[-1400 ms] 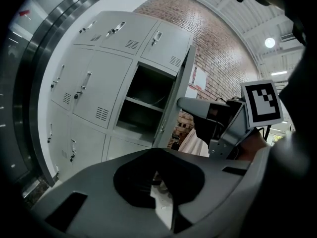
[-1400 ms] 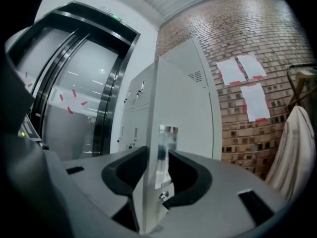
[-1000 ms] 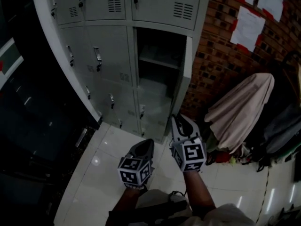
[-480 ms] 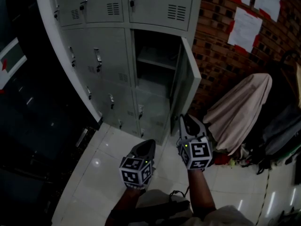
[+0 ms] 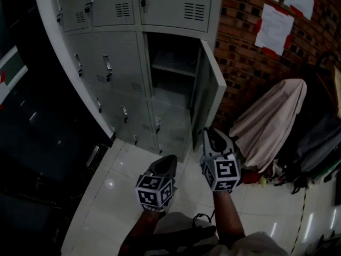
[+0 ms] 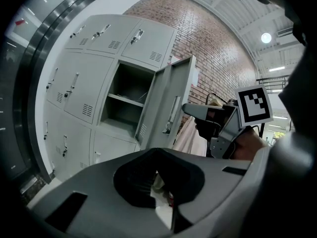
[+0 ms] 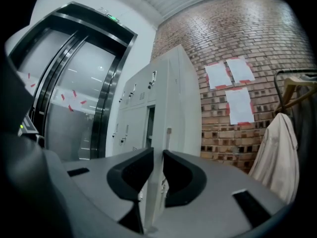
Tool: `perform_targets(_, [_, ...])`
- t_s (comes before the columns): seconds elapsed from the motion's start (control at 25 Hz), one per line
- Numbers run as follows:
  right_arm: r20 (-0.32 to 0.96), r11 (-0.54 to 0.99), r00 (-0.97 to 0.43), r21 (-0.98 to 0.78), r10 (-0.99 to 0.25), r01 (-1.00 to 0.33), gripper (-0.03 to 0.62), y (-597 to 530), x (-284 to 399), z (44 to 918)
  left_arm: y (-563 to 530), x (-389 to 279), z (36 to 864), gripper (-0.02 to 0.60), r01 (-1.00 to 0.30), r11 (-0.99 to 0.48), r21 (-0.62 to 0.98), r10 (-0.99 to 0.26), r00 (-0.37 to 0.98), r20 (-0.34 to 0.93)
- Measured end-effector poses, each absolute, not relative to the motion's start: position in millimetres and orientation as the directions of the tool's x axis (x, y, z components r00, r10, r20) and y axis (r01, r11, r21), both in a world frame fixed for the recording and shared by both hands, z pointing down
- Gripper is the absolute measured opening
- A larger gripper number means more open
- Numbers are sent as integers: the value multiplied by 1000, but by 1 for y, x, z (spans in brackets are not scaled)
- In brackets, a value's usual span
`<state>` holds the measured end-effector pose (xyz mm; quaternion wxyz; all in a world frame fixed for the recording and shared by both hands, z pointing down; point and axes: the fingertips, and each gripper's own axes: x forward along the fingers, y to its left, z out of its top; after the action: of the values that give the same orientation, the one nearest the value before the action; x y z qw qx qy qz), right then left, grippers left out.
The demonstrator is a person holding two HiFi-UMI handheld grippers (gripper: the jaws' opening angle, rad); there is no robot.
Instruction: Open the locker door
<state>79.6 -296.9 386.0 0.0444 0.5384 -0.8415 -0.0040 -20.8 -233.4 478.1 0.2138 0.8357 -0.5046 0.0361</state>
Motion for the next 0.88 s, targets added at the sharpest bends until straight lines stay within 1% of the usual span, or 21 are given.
perform_targets(0.12, [55,425,-422,56,-905,-904,77,-289,83,379,-230,-25,476,-6,-866,-387,316,-835,475,278])
perform_targets(0.28, [83,458,-453,53,-887,-887,59,-268,86,388,-218,-27,474,-6,-879,-363,310,-850,448,276])
perform_targets(0.32, [85,475,-470,47,-878,-879,24,-261,86,391,-214,-26,474,-6,-883,-355,307,-854,440,277])
perform_targets(0.36, [85,493,-488,38,-869,-869,5,-254,86,394,-208,-24,473,-6,-887,-348,303,-858,432,279])
perform_targets(0.44, [92,524,-520,14,-849,-852,4,-240,87,403,-195,-20,473,-6,-895,-334,295,-863,416,286])
perform_targets(0.68, [177,604,-601,-44,-779,-796,3,-197,89,445,-150,-9,477,-6,-918,-275,288,-881,360,308])
perform_targets(0.88, [206,628,-638,-116,-742,-769,3,-161,80,462,-120,1,479,-6,-916,-286,281,-868,372,328])
